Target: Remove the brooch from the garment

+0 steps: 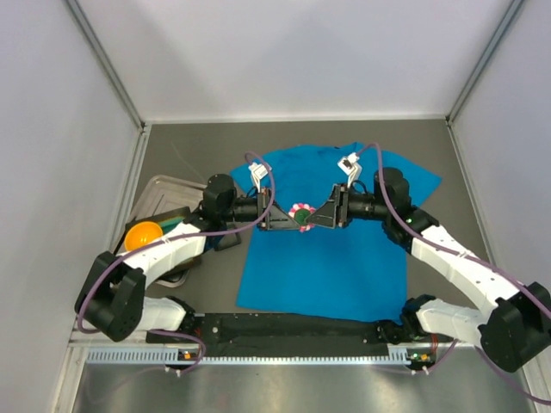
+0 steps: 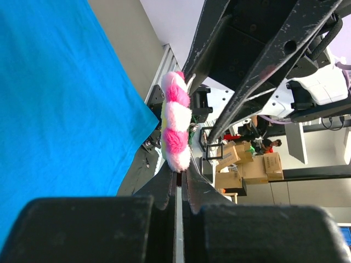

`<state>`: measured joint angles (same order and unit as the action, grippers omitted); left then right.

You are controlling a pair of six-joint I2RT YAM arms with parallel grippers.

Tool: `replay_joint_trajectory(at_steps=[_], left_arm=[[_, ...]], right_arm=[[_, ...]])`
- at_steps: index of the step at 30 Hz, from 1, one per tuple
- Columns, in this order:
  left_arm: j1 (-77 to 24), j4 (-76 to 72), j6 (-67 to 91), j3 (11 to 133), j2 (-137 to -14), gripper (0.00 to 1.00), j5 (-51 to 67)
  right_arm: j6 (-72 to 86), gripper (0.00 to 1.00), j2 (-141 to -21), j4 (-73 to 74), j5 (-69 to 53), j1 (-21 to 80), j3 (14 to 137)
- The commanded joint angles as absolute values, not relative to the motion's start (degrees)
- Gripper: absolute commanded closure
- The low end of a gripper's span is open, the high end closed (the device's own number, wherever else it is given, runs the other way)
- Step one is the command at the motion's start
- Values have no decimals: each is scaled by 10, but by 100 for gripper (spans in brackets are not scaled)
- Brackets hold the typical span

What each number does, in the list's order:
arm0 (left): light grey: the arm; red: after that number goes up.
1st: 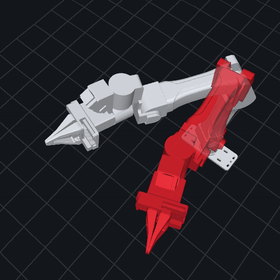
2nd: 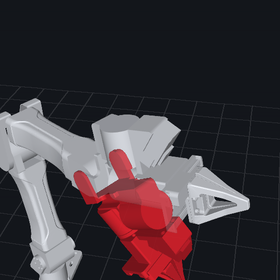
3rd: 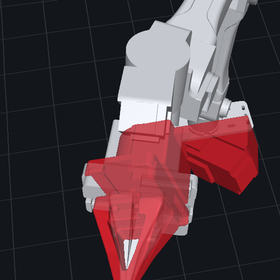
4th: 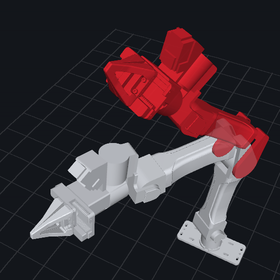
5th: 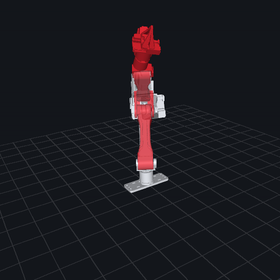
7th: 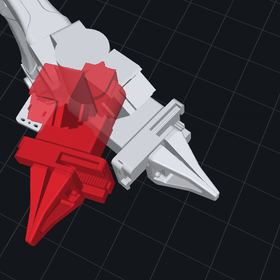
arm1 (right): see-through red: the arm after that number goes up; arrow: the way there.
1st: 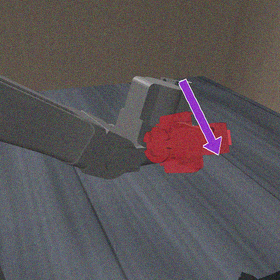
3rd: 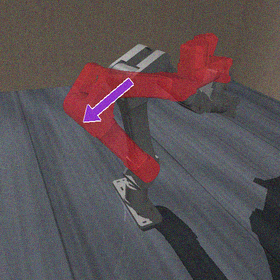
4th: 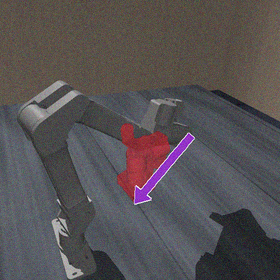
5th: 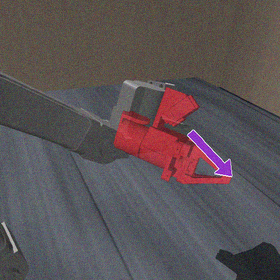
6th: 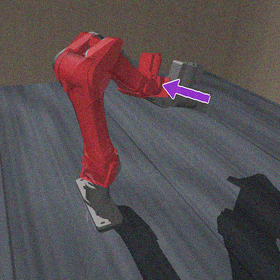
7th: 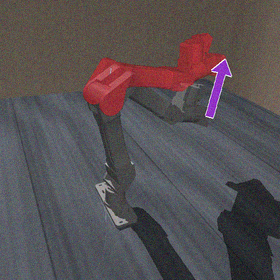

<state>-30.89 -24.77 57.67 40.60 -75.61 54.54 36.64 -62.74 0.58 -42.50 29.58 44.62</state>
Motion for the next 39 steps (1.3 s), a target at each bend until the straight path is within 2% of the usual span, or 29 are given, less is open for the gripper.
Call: replay_joint_trajectory(at_steps=[1, 11, 20, 24, 27, 30, 36, 39], left_arm=[[-310, -262, 564, 428, -734, 100, 548], [-310, -262, 567, 432, -737, 100, 549], [-311, -261, 564, 429, -734, 100, 554], [-310, -260, 563, 427, -737, 100, 555], [-311, -261, 563, 427, -739, 100, 557], [-311, -260, 561, 426, -740, 100, 561], [-310, -260, 560, 422, -744, 100, 570], [-311, -274, 568, 418, -746, 100, 576]], right_arm=[[347, 64, -638, -7, -415, 317, 483], [343, 70, -650, -4, -409, 328, 491], [348, 95, -655, -12, -419, 329, 489], [364, 98, -652, -40, -432, 328, 476], [364, 96, -646, -44, -432, 328, 473], [363, 89, -637, -36, -422, 328, 473], [362, 67, -624, -30, -417, 317, 470], [364, 62, -619, -31, -417, 313, 469]])
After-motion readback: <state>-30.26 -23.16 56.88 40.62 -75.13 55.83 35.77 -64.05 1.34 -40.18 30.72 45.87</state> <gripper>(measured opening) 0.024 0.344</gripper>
